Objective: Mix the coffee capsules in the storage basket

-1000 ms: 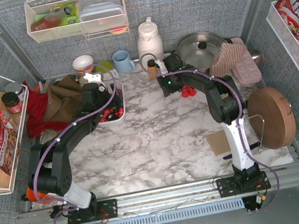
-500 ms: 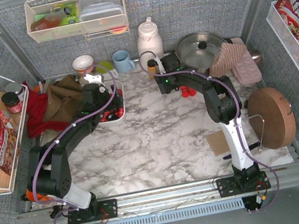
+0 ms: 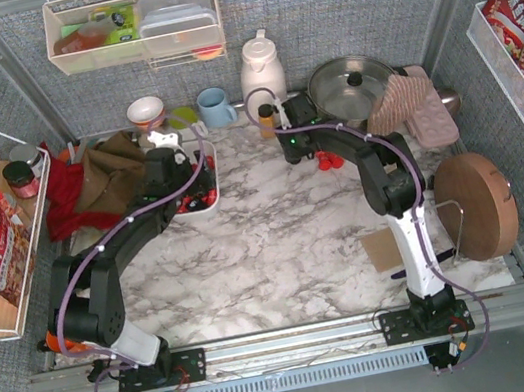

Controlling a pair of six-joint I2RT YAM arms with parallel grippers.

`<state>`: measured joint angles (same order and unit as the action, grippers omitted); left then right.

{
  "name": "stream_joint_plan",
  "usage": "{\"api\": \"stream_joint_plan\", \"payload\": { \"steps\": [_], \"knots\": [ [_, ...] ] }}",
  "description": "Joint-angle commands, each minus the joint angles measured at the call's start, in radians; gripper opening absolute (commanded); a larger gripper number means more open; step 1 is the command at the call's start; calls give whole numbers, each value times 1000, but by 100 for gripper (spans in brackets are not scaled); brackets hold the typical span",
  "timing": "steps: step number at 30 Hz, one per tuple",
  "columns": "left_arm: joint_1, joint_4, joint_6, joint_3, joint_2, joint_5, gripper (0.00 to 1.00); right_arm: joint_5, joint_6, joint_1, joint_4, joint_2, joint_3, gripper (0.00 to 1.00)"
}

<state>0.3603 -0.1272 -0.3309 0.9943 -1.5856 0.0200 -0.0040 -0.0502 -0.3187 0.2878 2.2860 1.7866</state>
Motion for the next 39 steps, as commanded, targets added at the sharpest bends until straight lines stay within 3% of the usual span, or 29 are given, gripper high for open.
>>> {"api": "stream_joint_plan", "payload": {
  "steps": [1, 4, 9, 12, 18, 24, 33, 39],
  "knots": [
    [-11, -26, -55, -22, 23, -31, 99, 5, 4, 0, -23, -44, -51, 33],
    [-30, -73, -138, -71, 63, -58, 99, -22, 6, -2, -87, -118, -141, 32],
    [-5, -53, -113, -48, 70, -34, 99, -84, 22, -18, -262, -313, -369, 31],
    [70, -11, -53, -23, 70, -58, 98, -131, 58, -47, -439, -462, -558, 31],
    [219, -21, 17, -56, 113, -23, 83, -204, 112, -123, -802, -775, -994, 31],
    [339, -76, 42, -100, 171, 26, 78, -247, 293, -240, -1002, -1013, -1266, 32],
    [430, -167, 34, -136, 210, 102, 70, -343, 406, -276, -1378, -1043, -1470, 32],
    [447, -196, 38, -154, 211, 171, 70, -339, 459, -276, -1364, -1067, -1490, 32]
  ]
}}
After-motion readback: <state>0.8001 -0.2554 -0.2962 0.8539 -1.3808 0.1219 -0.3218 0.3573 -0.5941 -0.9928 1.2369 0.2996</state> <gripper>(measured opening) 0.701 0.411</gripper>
